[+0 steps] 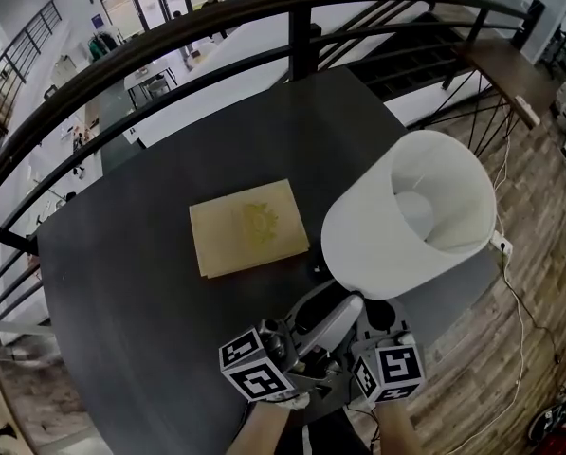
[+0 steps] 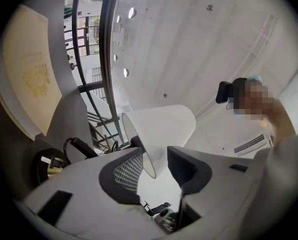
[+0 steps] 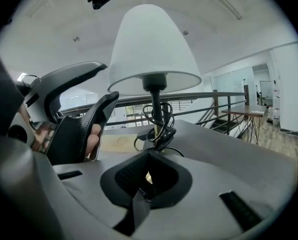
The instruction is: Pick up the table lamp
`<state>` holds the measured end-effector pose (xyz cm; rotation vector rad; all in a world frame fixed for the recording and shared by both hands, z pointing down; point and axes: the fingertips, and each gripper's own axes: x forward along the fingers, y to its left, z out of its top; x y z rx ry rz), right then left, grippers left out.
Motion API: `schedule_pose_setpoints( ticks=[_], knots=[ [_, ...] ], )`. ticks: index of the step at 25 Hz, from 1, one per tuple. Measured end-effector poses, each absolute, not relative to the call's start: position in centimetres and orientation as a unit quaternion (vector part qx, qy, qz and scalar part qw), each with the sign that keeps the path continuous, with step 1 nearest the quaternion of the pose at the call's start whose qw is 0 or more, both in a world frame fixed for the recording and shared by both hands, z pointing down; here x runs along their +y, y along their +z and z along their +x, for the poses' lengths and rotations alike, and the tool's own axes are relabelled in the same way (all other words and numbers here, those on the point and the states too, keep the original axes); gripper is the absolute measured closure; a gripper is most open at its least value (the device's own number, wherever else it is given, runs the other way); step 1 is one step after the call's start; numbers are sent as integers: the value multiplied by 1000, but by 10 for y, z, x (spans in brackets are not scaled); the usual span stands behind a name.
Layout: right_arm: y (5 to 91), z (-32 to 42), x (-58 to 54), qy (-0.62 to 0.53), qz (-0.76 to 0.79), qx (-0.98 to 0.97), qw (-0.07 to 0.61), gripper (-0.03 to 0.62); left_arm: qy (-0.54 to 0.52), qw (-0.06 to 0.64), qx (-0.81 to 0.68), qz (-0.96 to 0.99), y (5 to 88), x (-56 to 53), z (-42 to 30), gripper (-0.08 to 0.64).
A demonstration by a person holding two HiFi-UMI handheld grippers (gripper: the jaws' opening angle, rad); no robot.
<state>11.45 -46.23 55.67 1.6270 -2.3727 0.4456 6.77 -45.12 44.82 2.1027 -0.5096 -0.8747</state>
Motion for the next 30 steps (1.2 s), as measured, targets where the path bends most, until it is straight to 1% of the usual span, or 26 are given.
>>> schedule_pose_setpoints(
  ticks=[5,10,19,26,27,29,30],
  knots=[
    [562,112,-466,161,547,-814,110,601,-377,410,-166,814,443,-453,70,395],
    [562,111,-469,163,548,-814,107,601,-396,420,-166,799,438,-459,69,391],
    [563,120,-474,172,543,-815,102,601,-410,462,-154,771,437,-467,76,410],
    [565,121,-482,190,546,-809,111,601,-406,478,-182,758,425,-487,76,419],
    [566,124,-485,197,545,-808,106,594,-406,480,-183,756,424,-491,79,419],
    [566,132,-489,216,543,-806,93,546,-407,484,-181,753,423,-497,85,423],
    [567,135,-490,225,541,-805,89,546,-408,488,-179,751,421,-499,88,426]
  ],
)
